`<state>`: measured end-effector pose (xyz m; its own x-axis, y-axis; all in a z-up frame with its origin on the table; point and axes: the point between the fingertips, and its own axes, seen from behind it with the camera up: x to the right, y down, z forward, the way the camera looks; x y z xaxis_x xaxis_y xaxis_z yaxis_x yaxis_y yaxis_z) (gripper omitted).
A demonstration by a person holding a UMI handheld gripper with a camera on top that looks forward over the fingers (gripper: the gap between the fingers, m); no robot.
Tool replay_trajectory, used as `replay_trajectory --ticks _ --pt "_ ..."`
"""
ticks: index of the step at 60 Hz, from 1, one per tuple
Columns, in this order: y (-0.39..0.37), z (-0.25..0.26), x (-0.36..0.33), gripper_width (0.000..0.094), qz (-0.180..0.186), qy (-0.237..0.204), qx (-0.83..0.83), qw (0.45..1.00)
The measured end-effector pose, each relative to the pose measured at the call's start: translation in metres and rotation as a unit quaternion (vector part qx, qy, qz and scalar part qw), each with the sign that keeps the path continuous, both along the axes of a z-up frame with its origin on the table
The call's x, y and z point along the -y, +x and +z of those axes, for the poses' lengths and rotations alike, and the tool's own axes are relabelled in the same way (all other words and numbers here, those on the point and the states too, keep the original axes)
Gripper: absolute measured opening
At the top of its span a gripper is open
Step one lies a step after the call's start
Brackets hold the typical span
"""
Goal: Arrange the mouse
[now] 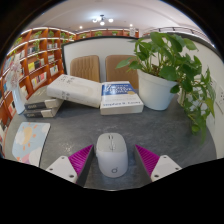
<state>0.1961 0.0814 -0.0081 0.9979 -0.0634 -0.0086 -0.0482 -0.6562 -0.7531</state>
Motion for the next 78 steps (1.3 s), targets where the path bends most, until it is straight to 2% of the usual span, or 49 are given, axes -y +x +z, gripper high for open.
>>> replay_trajectory --ticks 3,7,15,19,23,33,39,46,51,55,61,66,78 --pt "-0.001 -0.001 -0.007 0.0725 0.001 0.003 0.005 1.0" --pt "-0.003 0.0 -0.014 0.0532 0.007 0.009 0.008 1.0" --pt "-0.006 -0.002 -0.016 0.044 0.009 -0.004 0.015 1.0" --pt "-0.007 -0.003 -0.013 0.0374 0.006 -0.035 0.013 0.999" --pt "-0.011 0.014 -0.014 0.0375 -0.005 -0.053 0.0 0.999" --pt "-0.023 0.159 -0.046 0.0373 -0.031 0.052 0.045 0.997" --pt "-0.059 0.234 -0.054 0.0373 -0.038 0.103 0.056 0.992" --pt "-0.127 0.296 -0.055 0.0374 -0.02 0.146 0.053 0.988" --pt "-0.184 0.316 -0.056 0.0372 0.006 0.163 0.044 0.986" --pt "-0.224 0.31 -0.056 0.0372 0.026 0.161 0.036 0.986" --pt "-0.287 0.267 -0.056 0.0372 0.051 0.129 0.011 0.99" --pt "-0.319 0.205 -0.053 0.037 0.064 0.087 0.012 0.994" --pt "-0.342 0.053 -0.027 0.0372 0.064 -0.022 0.012 0.998"
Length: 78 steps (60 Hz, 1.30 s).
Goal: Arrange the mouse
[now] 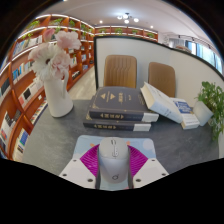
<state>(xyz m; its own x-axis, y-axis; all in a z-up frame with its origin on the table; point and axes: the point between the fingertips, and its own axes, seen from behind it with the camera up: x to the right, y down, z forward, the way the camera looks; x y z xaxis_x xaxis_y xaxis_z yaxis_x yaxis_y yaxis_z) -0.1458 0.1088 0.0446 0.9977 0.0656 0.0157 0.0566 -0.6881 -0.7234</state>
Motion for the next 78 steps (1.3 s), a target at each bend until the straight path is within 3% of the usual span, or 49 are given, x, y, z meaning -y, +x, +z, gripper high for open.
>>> replay_trajectory --ticks 9,19,28,31,35,38,58,78 --pt "0.002 -0.058 0.019 0.0375 -0.019 -0.039 0.0 0.999" --pt "0.003 -0.057 0.016 0.0374 -0.025 -0.013 0.008 1.0" --pt "0.003 -0.056 0.017 0.0496 -0.028 -0.003 -0.003 1.0" --pt "0.003 -0.054 0.019 0.0582 -0.031 -0.013 -0.012 0.999" --pt "0.01 -0.035 0.019 0.0759 -0.041 0.001 -0.006 0.999" --pt "0.014 -0.015 0.019 0.0822 -0.045 0.015 0.0 0.999" --pt "0.013 0.152 0.084 0.0817 -0.043 0.104 -0.027 0.993" --pt "0.021 0.202 0.193 0.0803 -0.039 0.123 -0.053 0.99"
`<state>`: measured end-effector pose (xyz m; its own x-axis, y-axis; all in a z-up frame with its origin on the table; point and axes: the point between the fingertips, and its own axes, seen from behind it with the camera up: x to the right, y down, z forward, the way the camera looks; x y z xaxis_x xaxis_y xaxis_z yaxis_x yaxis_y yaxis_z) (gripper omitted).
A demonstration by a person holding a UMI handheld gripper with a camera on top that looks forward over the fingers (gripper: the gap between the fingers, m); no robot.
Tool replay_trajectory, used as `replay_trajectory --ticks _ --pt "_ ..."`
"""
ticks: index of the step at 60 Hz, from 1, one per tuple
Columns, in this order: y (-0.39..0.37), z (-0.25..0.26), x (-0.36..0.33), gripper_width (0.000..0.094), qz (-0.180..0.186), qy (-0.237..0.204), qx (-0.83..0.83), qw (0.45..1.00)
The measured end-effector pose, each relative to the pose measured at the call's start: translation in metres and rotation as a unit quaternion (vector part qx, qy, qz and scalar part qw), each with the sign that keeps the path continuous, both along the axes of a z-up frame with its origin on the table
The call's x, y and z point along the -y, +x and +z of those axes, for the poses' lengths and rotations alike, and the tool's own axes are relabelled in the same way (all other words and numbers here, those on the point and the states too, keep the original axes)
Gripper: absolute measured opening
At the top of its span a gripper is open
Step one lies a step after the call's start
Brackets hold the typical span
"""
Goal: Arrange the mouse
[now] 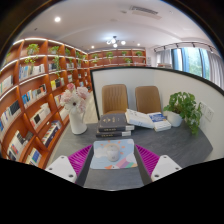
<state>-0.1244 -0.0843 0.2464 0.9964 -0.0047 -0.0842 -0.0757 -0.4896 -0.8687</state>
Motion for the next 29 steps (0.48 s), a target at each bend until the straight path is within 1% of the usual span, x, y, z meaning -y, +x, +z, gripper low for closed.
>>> replay_trajectory --ticks 6,11,29 --pt "0.009 0.004 0.025 0.0804 -0.005 0.0 0.0 1.0" --pt "0.016 0.011 0.04 0.0799 -0.009 0.008 0.002 1.0" --pt "0.024 0.009 0.079 0.08 -0.007 0.004 0.008 1.0"
